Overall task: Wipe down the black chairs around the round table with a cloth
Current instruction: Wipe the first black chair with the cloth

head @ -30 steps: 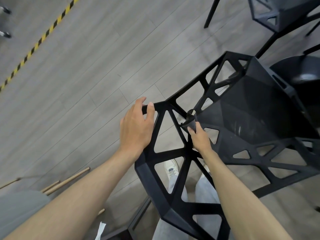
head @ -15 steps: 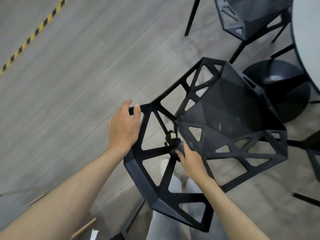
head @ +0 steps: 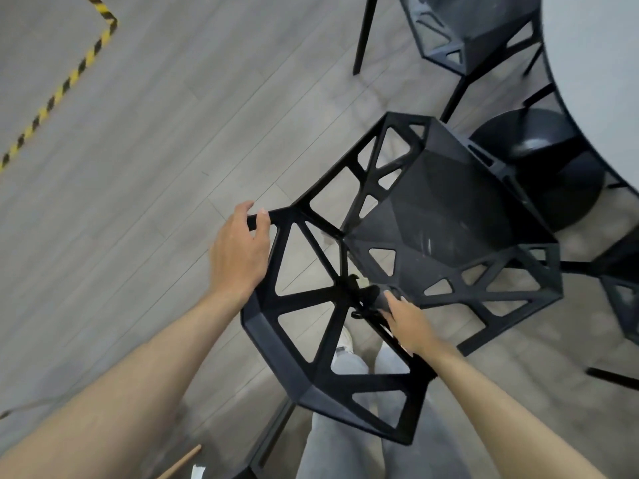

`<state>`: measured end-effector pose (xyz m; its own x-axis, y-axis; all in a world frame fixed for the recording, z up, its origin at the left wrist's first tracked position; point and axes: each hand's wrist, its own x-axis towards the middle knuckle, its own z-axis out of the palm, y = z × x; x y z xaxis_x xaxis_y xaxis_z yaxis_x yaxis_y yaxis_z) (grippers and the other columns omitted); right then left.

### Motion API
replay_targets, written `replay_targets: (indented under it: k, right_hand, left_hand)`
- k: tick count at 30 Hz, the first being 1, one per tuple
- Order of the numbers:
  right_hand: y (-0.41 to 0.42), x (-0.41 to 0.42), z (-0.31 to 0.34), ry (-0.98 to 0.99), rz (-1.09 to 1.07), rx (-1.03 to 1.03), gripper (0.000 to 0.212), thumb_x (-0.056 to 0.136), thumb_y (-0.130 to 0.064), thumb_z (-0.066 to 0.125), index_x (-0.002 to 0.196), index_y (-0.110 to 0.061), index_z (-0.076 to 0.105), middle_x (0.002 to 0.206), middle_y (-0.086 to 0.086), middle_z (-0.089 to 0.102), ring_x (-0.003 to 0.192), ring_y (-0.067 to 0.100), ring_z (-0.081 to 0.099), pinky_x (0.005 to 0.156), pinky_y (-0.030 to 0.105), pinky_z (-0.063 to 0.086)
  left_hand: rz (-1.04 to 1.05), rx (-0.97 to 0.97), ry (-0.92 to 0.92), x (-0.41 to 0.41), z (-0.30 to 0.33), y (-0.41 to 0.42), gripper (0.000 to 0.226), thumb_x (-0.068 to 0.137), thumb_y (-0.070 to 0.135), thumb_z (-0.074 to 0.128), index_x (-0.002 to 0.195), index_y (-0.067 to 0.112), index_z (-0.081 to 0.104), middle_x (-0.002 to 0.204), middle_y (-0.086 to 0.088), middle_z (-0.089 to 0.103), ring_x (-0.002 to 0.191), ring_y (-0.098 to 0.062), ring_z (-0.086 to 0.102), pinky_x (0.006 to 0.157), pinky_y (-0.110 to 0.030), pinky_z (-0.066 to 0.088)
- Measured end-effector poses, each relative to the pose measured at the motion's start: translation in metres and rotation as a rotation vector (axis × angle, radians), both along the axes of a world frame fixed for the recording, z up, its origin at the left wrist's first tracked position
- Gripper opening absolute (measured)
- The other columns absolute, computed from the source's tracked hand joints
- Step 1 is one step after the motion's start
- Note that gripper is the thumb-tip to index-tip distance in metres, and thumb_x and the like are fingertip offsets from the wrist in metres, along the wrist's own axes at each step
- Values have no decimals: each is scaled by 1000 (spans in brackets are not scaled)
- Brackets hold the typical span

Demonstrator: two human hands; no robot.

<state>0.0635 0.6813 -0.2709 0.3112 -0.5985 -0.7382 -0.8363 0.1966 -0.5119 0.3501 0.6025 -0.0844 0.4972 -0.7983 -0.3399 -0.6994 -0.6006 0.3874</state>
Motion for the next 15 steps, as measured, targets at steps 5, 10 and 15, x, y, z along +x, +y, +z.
replay_targets:
  k: [5,10,15]
  right_hand:
    - [-14,-10,-16,96,24,44,33,108,-36,45,129,-11,49,117,20,71,111,42,63,87,43,47]
    - [2,29,7,-134,-178,-62,14,105,-34,53,108,-20,53,107,4,69,100,29,63,82,42,50]
    - [6,5,-7,-109,-112,-20,13,105,-35,50,115,-29,45,101,4,71,94,33,68,79,47,54]
  left_hand:
    - [4,-14,-18,2,-5,1,52,108,51,34,149,22,48,136,-4,65,121,-23,60,110,-49,43]
    - [11,-25,-18,2,-4,0,52,109,49,34,150,21,48,141,-2,63,123,-19,60,111,-45,42]
    - [10,-26,-20,4,-6,0,53,108,51,34,150,22,48,140,-1,63,123,-20,59,112,-51,42]
